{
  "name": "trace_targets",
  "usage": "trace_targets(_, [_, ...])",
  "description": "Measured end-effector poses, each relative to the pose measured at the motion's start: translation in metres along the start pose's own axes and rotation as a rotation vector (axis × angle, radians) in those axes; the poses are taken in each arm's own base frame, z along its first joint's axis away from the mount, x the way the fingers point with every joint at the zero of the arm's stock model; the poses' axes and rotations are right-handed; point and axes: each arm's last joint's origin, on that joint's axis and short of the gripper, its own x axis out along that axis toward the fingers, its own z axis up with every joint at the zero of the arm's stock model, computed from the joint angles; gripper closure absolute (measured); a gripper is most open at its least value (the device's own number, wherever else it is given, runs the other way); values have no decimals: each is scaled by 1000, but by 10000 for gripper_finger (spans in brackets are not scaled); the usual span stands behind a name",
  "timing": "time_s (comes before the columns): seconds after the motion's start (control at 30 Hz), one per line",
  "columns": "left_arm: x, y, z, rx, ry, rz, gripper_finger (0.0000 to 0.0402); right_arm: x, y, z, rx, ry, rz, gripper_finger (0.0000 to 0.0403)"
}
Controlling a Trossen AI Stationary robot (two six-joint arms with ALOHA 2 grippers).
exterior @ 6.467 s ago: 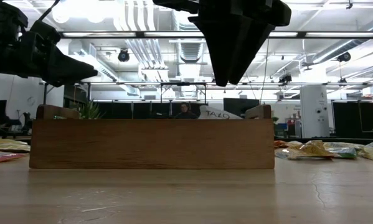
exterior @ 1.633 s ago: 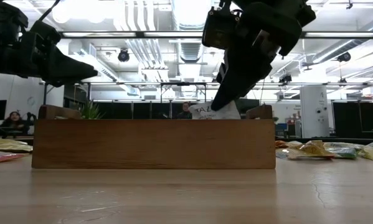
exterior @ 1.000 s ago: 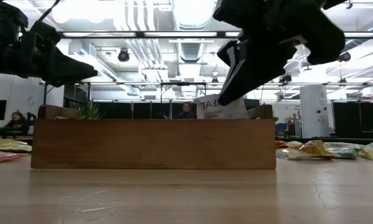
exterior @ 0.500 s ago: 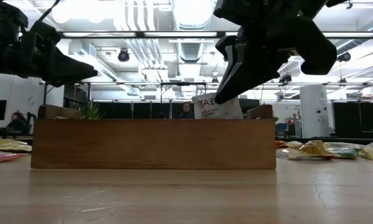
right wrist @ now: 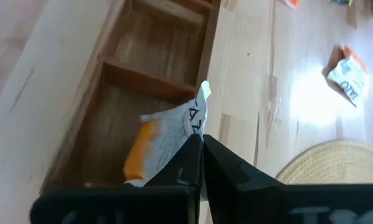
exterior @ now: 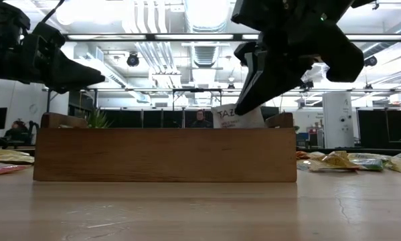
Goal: Pick & Place Tea
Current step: Put the white tea bag into the right section of the wooden organizer
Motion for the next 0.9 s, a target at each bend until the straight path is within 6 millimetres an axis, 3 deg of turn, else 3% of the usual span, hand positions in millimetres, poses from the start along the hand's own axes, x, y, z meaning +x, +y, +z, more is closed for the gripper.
trace_targets(0.13, [0, 0, 0, 0, 0, 0, 255, 0, 0, -2, -5, 15, 1, 378])
trace_targets(0.53, [0, 0, 0, 0, 0, 0, 255, -2, -1, 2, 3, 3, 0, 269])
trace_targets(0.7, [0, 0, 0, 0, 0, 0, 255, -7, -3, 8, -2, 21, 0, 245])
trace_targets(0.9, [0, 0, 0, 0, 0, 0, 255, -20, -10, 12, 69, 158, -87, 231])
